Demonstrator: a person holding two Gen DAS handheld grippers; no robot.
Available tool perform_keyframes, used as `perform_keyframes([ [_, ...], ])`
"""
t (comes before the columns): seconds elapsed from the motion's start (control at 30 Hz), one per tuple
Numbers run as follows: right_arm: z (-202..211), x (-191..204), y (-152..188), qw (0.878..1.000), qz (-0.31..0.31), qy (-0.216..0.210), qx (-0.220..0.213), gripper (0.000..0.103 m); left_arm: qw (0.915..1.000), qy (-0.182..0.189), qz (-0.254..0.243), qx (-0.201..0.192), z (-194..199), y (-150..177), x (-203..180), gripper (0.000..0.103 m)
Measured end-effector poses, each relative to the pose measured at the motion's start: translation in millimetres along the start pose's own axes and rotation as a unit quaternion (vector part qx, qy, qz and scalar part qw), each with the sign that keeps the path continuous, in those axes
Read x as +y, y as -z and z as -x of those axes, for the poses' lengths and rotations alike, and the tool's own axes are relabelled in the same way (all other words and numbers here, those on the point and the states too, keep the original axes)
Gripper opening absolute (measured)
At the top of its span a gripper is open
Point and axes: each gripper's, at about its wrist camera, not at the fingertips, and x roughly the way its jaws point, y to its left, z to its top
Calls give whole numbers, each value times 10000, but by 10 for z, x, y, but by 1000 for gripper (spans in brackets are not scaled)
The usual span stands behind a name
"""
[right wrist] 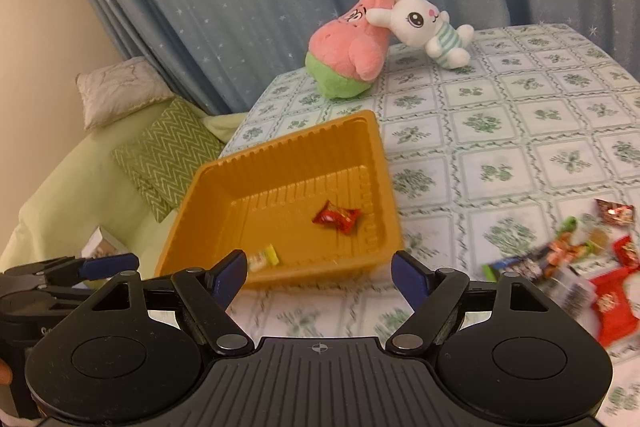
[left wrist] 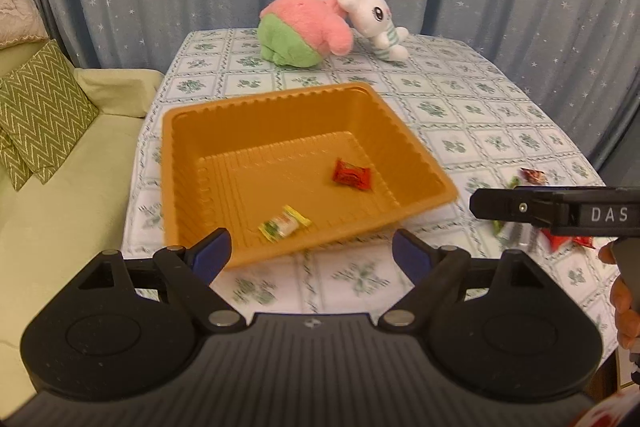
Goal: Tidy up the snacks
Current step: 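Open both tools to drop the candies into the orange tray, then grasp the clear packet of dark strips with the left tool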
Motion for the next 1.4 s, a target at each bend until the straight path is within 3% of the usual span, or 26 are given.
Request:
perform_keyframes([
  [0.37,625,-495,309,9995,231,102,196,79,9997,140,-84,159,124,262,-740,82],
  [0.67,1026,-1029,516,9989,45,358,301,79,9988,328,-270,228,70,410,-1382,77],
  [1.07,1399,-1746,689,9934,-520,986,252,79,9918,640,-1072,288,-251,509,-2112,65],
  [1.4,1537,-2185,754,9839,-1008,1470,163,79,9840,796,-1558,334,-600,424,-2367,62],
])
